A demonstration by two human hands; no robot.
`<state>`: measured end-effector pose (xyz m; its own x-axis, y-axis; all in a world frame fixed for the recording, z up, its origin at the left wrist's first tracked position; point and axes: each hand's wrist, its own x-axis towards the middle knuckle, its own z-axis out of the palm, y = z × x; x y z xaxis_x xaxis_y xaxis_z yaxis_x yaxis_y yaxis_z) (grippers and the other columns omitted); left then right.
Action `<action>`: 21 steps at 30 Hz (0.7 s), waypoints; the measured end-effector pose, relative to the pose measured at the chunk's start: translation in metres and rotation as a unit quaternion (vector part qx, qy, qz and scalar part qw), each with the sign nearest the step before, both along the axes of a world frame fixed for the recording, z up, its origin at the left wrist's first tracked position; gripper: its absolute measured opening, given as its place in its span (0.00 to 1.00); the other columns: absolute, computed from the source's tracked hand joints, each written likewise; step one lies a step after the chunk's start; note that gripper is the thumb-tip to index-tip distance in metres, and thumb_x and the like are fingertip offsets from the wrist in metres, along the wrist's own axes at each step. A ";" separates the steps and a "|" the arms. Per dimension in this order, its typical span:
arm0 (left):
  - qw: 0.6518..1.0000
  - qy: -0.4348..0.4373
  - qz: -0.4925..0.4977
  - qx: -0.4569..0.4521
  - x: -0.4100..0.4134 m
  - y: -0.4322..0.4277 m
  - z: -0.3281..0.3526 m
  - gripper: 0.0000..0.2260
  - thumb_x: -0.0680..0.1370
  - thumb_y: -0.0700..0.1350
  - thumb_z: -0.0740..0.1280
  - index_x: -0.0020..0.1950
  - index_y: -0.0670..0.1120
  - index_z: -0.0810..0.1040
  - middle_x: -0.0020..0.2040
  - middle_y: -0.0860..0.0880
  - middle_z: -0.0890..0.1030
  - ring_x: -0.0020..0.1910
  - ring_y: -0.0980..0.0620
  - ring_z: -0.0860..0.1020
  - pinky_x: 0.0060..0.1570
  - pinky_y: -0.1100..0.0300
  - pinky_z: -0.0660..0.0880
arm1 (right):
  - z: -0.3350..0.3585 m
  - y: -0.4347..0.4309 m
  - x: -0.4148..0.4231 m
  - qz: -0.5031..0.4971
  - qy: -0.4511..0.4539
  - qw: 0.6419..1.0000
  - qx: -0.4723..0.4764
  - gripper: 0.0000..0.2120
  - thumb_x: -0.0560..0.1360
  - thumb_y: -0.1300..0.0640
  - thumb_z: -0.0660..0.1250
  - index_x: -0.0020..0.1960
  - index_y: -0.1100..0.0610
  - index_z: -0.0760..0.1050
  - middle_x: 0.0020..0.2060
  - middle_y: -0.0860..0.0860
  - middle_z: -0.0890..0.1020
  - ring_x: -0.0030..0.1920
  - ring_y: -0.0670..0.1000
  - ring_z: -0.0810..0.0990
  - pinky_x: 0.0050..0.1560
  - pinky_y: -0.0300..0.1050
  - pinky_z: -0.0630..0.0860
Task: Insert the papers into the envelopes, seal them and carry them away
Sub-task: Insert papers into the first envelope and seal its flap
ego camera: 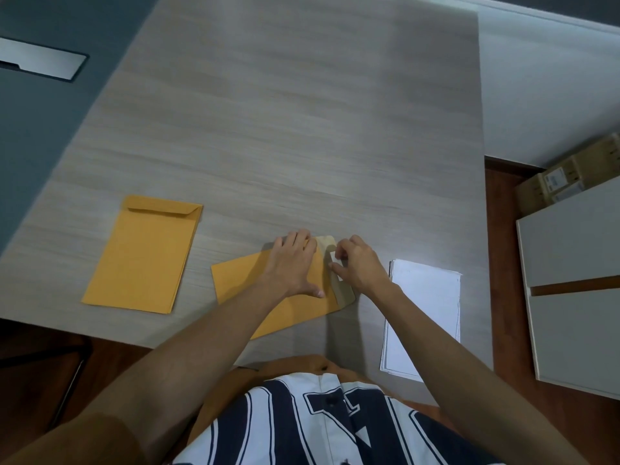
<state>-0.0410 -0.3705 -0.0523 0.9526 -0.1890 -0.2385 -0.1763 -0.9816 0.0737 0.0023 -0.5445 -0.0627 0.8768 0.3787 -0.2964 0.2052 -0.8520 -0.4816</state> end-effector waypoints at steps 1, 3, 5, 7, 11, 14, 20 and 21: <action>1.000 -0.001 0.000 0.001 0.000 0.000 0.000 0.45 0.60 0.75 0.70 0.65 0.46 0.68 0.66 0.47 0.66 0.64 0.46 0.67 0.61 0.51 0.67 | 0.000 -0.001 0.000 -0.006 0.001 1.000 0.005 0.11 0.74 0.53 0.73 0.51 0.56 0.74 0.48 0.52 0.75 0.45 0.52 0.77 0.49 0.48 0.78; 1.000 -0.002 0.000 0.002 0.000 0.000 0.000 0.45 0.60 0.75 0.70 0.65 0.46 0.68 0.66 0.48 0.67 0.63 0.47 0.67 0.60 0.51 0.67 | 0.000 -0.002 -0.001 -0.028 0.004 0.999 0.015 0.12 0.73 0.55 0.73 0.53 0.55 0.74 0.47 0.51 0.76 0.45 0.52 0.77 0.48 0.47 0.78; 1.000 0.001 0.001 0.001 0.000 0.000 0.000 0.44 0.60 0.75 0.70 0.65 0.46 0.68 0.66 0.47 0.67 0.63 0.46 0.67 0.60 0.50 0.67 | 0.001 -0.001 -0.001 -0.020 0.004 1.000 0.016 0.14 0.73 0.57 0.72 0.56 0.55 0.75 0.45 0.50 0.75 0.45 0.51 0.75 0.48 0.46 0.77; 1.000 -0.001 0.000 0.001 0.000 0.001 0.000 0.44 0.60 0.75 0.70 0.65 0.47 0.68 0.66 0.47 0.67 0.64 0.46 0.67 0.61 0.50 0.67 | 0.001 -0.001 -0.001 0.017 0.004 1.000 0.007 0.16 0.75 0.57 0.70 0.61 0.53 0.75 0.46 0.48 0.73 0.45 0.49 0.74 0.50 0.45 0.77; 1.000 -0.002 -0.003 0.000 0.000 0.001 0.000 0.44 0.60 0.75 0.70 0.66 0.46 0.68 0.67 0.48 0.66 0.64 0.46 0.67 0.61 0.50 0.67 | 0.004 -0.002 0.007 0.071 0.013 0.997 -0.023 0.17 0.76 0.57 0.70 0.64 0.51 0.75 0.49 0.49 0.71 0.45 0.50 0.73 0.50 0.47 0.76; 1.000 0.002 -0.005 -0.004 0.001 0.001 0.000 0.45 0.60 0.74 0.71 0.66 0.46 0.68 0.68 0.48 0.66 0.65 0.47 0.66 0.62 0.50 0.67 | 0.009 -0.004 0.015 0.102 0.015 0.994 -0.038 0.15 0.75 0.55 0.70 0.62 0.50 0.76 0.48 0.49 0.71 0.45 0.51 0.75 0.49 0.48 0.76; 1.000 0.007 0.000 -0.004 0.001 0.001 0.000 0.45 0.59 0.73 0.73 0.67 0.47 0.67 0.69 0.48 0.66 0.65 0.46 0.66 0.62 0.51 0.66 | 0.014 -0.003 0.021 0.141 0.023 0.988 -0.053 0.13 0.76 0.52 0.70 0.59 0.51 0.75 0.50 0.49 0.72 0.47 0.53 0.77 0.50 0.48 0.76; 1.000 0.005 0.000 -0.004 0.002 0.001 0.000 0.46 0.59 0.73 0.73 0.67 0.47 0.67 0.69 0.48 0.66 0.65 0.46 0.66 0.62 0.51 0.66 | 0.014 -0.003 0.021 0.144 0.023 0.988 -0.054 0.13 0.76 0.52 0.70 0.59 0.51 0.75 0.50 0.49 0.72 0.47 0.53 0.77 0.50 0.48 0.76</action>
